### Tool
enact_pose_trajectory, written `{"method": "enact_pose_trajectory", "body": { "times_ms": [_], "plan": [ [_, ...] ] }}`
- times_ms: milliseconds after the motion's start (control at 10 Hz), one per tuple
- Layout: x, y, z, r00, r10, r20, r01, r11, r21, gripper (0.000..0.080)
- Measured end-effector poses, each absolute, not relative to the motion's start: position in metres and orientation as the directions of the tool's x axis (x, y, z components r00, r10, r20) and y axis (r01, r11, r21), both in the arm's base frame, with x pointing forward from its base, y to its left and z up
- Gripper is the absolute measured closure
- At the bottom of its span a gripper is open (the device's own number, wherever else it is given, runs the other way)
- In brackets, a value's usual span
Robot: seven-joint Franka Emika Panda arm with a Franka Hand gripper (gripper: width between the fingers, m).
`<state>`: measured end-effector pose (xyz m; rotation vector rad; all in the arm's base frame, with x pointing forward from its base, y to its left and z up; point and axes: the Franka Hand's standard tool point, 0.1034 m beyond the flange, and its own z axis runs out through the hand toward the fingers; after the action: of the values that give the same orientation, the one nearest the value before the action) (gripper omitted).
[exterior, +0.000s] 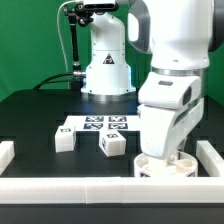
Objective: Assemble stool
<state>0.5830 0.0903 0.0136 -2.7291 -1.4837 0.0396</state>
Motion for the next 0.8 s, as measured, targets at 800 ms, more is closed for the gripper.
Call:
{"method": "enact_pose_trajectory", "body": {
  "times_ms": [800],
  "plan": [
    [0.5844,0.1072,0.0138,0.56,0.828,-0.015,0.827,-0.56,-0.055,0.0748]
  ]
}}
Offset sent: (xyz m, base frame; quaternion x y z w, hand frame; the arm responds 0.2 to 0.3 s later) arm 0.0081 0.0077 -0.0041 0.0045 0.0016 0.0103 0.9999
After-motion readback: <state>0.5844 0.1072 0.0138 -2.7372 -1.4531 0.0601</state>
